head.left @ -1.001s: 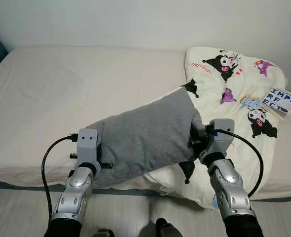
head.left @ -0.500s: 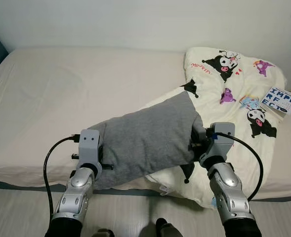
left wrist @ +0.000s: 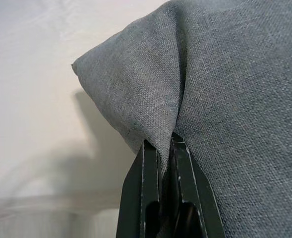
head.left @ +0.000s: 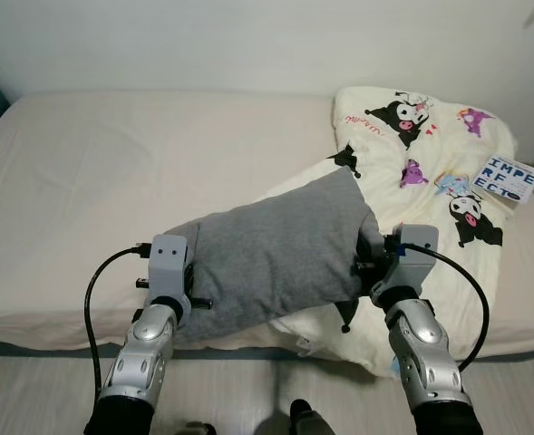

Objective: Clean up the room

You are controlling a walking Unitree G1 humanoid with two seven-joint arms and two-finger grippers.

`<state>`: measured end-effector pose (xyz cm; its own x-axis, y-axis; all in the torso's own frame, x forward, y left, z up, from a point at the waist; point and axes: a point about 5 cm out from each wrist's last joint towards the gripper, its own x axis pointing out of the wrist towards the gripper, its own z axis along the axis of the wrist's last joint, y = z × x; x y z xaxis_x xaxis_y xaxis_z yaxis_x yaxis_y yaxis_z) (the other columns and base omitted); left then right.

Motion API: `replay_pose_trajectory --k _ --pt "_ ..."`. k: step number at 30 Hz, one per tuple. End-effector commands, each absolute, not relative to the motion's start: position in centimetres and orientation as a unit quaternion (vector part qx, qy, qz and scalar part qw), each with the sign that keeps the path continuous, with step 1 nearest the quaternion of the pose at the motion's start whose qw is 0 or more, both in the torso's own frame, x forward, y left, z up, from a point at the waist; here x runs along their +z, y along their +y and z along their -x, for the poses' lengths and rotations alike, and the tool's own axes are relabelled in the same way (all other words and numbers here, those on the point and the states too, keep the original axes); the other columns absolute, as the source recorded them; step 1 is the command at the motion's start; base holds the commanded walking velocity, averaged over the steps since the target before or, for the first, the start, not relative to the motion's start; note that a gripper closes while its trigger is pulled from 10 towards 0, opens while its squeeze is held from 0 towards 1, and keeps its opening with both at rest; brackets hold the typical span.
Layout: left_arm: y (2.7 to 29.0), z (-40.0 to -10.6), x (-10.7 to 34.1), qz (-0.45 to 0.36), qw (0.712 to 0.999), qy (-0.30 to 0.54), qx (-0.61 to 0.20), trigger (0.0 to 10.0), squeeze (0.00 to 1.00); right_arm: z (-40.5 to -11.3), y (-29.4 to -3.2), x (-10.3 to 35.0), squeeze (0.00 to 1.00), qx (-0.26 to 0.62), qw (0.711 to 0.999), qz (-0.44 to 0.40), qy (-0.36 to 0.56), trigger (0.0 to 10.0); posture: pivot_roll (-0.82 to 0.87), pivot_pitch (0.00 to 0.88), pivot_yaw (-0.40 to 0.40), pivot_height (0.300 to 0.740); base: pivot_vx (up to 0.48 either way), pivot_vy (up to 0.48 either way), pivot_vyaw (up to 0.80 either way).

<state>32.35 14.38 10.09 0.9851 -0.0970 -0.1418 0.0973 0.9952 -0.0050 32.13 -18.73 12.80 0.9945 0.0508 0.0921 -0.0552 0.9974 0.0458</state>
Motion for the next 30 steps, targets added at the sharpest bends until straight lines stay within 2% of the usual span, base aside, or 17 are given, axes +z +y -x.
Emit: replay_pose_trajectory --k 1,24,30 --pt "14.01 -32.25 10.0 -0.002 0.996 0.065 -0.06 10.0 0.0 -31.89 -18.25 12.43 0.0 0.037 0.998 -0.028 -0.048 10.0 0.02 0.245 -0.009 0.733 0.0 0.394 0.0" --pt "13.96 -32.4 10.11 -0.01 0.996 0.062 -0.071 10.0 0.0 -31.7 -18.31 12.08 0.0 0.031 0.998 -0.032 -0.047 10.0 0.03 0.238 0.006 0.733 0.0 0.397 0.0" --pt "13.66 -32.42 10.16 -0.013 0.995 0.063 -0.082 10.0 0.0 -31.7 -18.33 12.06 0.0 0.03 0.998 -0.033 -0.048 10.0 0.03 0.233 0.009 0.733 0.0 0.107 0.0"
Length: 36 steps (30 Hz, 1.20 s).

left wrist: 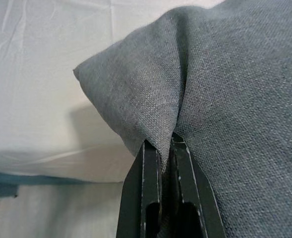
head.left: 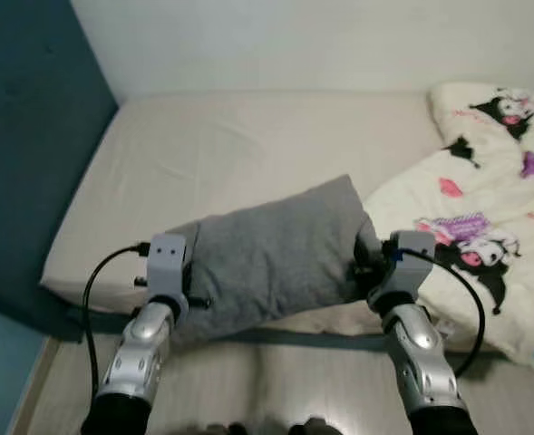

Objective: Clean up the room

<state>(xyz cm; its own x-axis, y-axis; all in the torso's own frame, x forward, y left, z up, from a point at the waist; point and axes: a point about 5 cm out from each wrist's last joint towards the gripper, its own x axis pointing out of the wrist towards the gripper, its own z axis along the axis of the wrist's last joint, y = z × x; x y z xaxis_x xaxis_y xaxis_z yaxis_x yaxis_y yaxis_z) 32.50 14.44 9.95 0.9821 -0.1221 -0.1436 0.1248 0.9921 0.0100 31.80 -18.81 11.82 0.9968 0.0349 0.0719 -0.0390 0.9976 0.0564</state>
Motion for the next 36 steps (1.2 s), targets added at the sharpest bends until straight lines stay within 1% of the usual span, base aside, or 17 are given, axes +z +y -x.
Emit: replay_pose_trajectory --k 1,14,19,33,36 --pt "13.57 -32.44 10.21 -0.015 0.994 0.063 -0.085 10.0 0.0 -31.71 -18.32 12.06 0.0 0.029 0.998 -0.034 -0.048 10.0 0.03 0.23 0.011 0.733 0.0 -0.48 0.0" --pt "13.42 -32.45 10.37 -0.019 0.994 0.059 -0.091 10.0 0.0 -31.68 -18.34 11.98 0.0 0.026 0.998 -0.037 -0.049 10.0 0.04 0.228 0.014 0.733 0.0 -0.47 0.0" --pt "13.03 -32.36 10.4 -0.019 0.993 0.06 -0.103 10.0 0.0 -31.62 -18.49 11.85 0.0 0.024 0.998 -0.038 -0.049 10.0 0.04 0.234 0.016 0.733 0.0 0.0 0.0" --pt "12.92 -32.24 10.25 -0.032 0.99 0.067 -0.117 10.0 0.0 -31.51 -18.68 11.69 0.0 0.019 0.998 -0.039 -0.046 10.0 0.05 0.241 0.02 0.733 0.0 0.0 0.0" --pt "12.79 -32.25 9.56 -0.025 0.988 0.089 -0.12 10.0 0.0 -31.44 -18.63 11.27 0.0 0.021 0.999 -0.041 -0.029 10.0 0.04 0.238 0.022 0.733 0.0 0.0 0.0"
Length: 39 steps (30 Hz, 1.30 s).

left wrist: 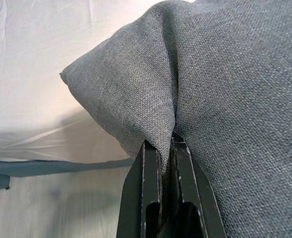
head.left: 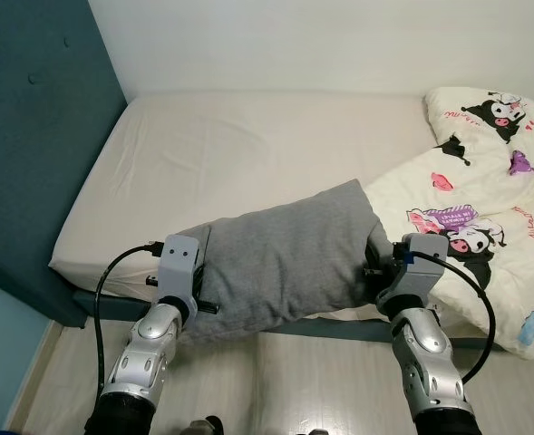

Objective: Clean up the room

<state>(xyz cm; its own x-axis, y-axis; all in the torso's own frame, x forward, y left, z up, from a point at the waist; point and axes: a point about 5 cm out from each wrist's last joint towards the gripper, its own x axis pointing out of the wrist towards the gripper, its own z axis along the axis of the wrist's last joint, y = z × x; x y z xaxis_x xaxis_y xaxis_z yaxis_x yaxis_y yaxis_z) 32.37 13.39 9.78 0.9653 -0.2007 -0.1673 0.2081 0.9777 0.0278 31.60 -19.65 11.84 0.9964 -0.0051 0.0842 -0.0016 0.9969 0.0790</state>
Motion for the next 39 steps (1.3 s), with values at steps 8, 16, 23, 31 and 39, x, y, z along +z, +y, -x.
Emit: replay_pose_trajectory --k 8,16,23,31,39 --pt "13.12 -32.19 8.96 -0.02 0.991 0.096 -0.094 10.0 0.0 -31.51 -18.36 10.47 0.0 0.033 0.999 -0.022 -0.003 10.0 0.03 0.223 0.007 0.733 0.0 0.0 0.0" --pt "13.31 -32.07 9.03 -0.022 0.992 0.088 -0.087 10.0 0.0 -31.65 -18.55 10.98 0.0 0.031 0.999 -0.022 -0.017 10.0 0.02 0.219 -0.005 0.733 0.0 0.0 0.0" --pt "13.01 -32.24 9.65 -0.012 0.993 0.068 -0.092 10.0 0.0 -31.65 -18.62 11.12 0.0 0.031 0.999 -0.022 -0.019 10.0 0.02 0.219 -0.004 0.733 0.138 0.0 0.0" --pt "12.85 -32.22 9.72 -0.009 0.993 0.064 -0.096 10.0 0.0 -31.48 -18.67 11.08 0.0 0.029 0.999 -0.023 -0.021 10.0 0.01 0.22 0.0 0.733 0.377 0.0 0.0" --pt "12.89 -32.31 9.74 -0.007 0.993 0.062 -0.097 10.0 0.0 -31.45 -18.69 11.04 0.0 0.029 0.999 -0.022 -0.02 10.0 0.01 0.22 -0.001 0.733 0.381 0.0 0.0"
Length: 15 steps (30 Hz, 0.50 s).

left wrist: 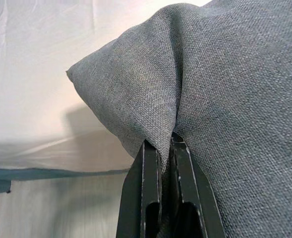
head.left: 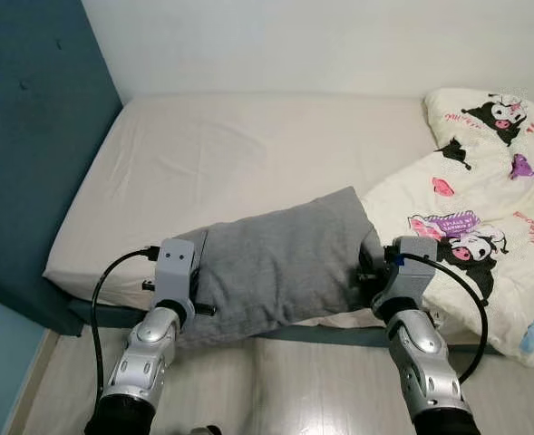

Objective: Clean up the room

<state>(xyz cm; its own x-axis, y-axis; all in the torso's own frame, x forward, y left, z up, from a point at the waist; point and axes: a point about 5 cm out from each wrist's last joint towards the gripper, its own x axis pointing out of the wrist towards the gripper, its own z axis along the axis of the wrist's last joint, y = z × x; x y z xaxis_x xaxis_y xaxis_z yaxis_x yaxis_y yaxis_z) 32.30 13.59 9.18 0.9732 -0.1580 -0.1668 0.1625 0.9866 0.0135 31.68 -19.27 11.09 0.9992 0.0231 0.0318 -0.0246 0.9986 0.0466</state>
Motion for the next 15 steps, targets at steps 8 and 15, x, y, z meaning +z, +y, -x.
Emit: replay_pose_trajectory --k 8,15 --pt "12.9 -32.31 9.69 -0.006 0.993 0.062 -0.098 10.0 0.0 -31.47 -18.72 11.07 0.0 0.03 0.999 -0.022 -0.021 10.0 0.01 0.217 -0.003 0.733 0.376 0.0 0.0" --pt "12.99 -32.32 9.69 -0.007 0.993 0.061 -0.099 10.0 0.0 -31.48 -18.69 11.08 0.0 0.032 0.999 -0.022 -0.021 10.0 0.01 0.212 -0.003 0.733 0.36 0.0 0.0"
